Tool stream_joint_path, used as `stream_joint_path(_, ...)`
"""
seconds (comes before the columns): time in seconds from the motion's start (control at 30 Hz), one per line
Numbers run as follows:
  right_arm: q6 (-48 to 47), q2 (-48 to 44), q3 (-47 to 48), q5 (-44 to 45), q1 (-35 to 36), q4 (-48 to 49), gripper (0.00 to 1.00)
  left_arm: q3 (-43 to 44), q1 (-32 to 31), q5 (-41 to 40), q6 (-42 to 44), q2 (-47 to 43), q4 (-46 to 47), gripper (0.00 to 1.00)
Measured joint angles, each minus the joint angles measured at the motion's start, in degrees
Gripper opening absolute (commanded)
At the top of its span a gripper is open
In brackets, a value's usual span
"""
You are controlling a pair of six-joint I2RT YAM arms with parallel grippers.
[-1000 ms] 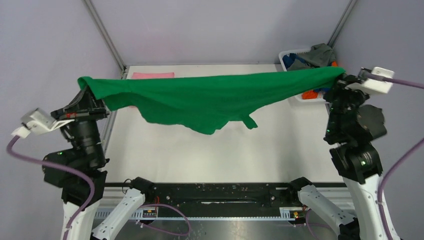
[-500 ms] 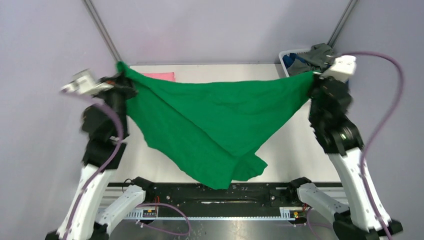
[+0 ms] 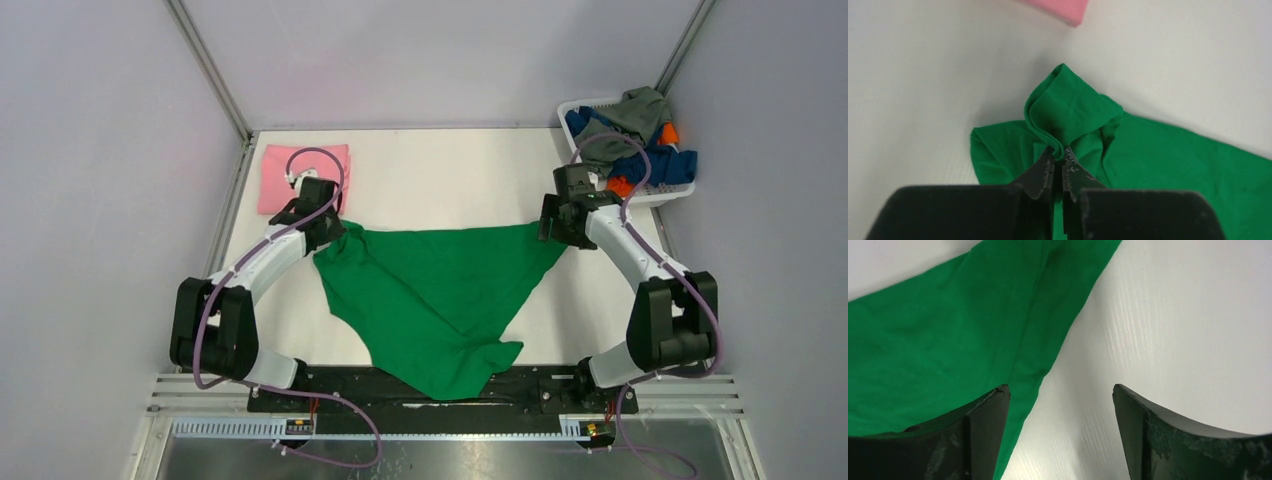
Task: Fold and stack the t-shirts
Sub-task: Flatten out the tshirt
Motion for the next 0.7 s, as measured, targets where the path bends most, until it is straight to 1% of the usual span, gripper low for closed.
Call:
stream_joint_path(0.07,0.31,-2.40,-0.17,-0.46,0.90,-1.31,0.83,0.00,-0.02,1.84,-0.83,0.70,-0.02,0.00)
stream_joint_path(0.13,-0.59,-5.73,-1.27,-1.97,3.80,-1.44,0.83,0.00,-0.04,3.48,-1.60,1.11,0.00,0.00)
stream_joint_path(0.2,-2.89,-9.11,-3.06,-5.18,10.21,-1.18,0.81,0.00,-0.07,4.85,-2.21,1.44,0.02,0.00)
stream_joint_path(0.27,-5.14,-9.75,-3.85,-9.44,17.22,-0.52,0.80,0.00,-0.07,5.79,-2.60,1.49,0.02,0.00)
stream_joint_path(0.33,-8.04,-7.85,-4.17,-14.34,25.11,0.96,0.79,0.00,-0.07,6.16,-2.78,1.49,0.04,0.00)
stream_joint_path(0.4,-10.67,-4.42,-4.17,-17.64,30.99,2.01,0.76,0.00,-0.07,6.23,-2.89,1.49,0.04,0.00)
stream_joint_path(0.53,-14.86,3.13,-4.15,-21.00,38.18,2.43,0.73,0.00,-0.07,6.43,-3.10,1.49,0.02,0.00)
stream_joint_path(0.7,-18.08,9.90,-3.63,-21.24,43.85,1.99,0.68,0.00,-0.07,6.43,-3.13,1.49,0.00,0.00)
